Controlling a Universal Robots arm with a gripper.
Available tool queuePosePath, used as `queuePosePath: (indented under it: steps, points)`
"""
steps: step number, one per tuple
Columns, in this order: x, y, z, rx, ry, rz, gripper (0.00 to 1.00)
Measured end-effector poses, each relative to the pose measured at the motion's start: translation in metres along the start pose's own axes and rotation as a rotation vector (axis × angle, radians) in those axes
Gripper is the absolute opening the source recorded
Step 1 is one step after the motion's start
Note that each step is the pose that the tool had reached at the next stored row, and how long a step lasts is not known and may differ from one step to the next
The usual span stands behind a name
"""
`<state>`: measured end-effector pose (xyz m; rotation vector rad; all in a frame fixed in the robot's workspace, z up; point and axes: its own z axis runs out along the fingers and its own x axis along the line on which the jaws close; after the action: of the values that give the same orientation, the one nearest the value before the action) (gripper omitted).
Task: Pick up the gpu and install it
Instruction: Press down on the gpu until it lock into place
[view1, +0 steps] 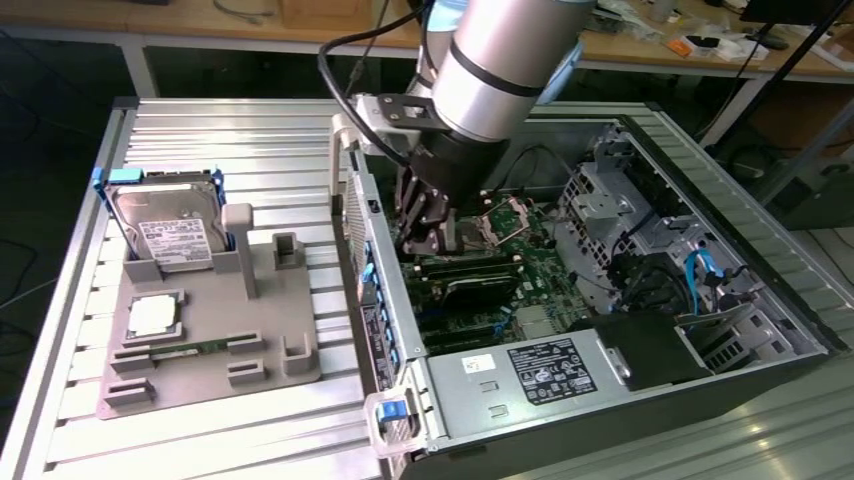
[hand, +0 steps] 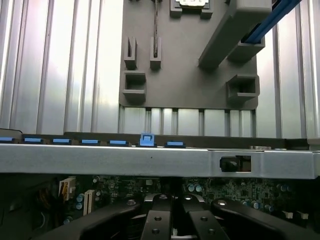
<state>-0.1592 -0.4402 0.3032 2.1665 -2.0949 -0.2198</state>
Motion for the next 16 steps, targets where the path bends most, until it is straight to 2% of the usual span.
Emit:
queuePosePath:
  steps: [4,10,14,15,16]
  points:
    - [0.0026,0.0003,0.0002,-0.0001,-0.0014,0.000,0.11]
    - [0.0012,-0.0008,0.0003,-0.0049,-0.0017,-0.001,0.11]
    - [-0.0005,-0.0071,-0.0008,-0.0155,-0.0021,0.000,0.11]
    - [-0.0004,-0.0082,-0.0010,-0.0194,-0.0023,0.000,0.11]
    - [0.0000,-0.0094,-0.0012,-0.0275,-0.0052,0.000,0.11]
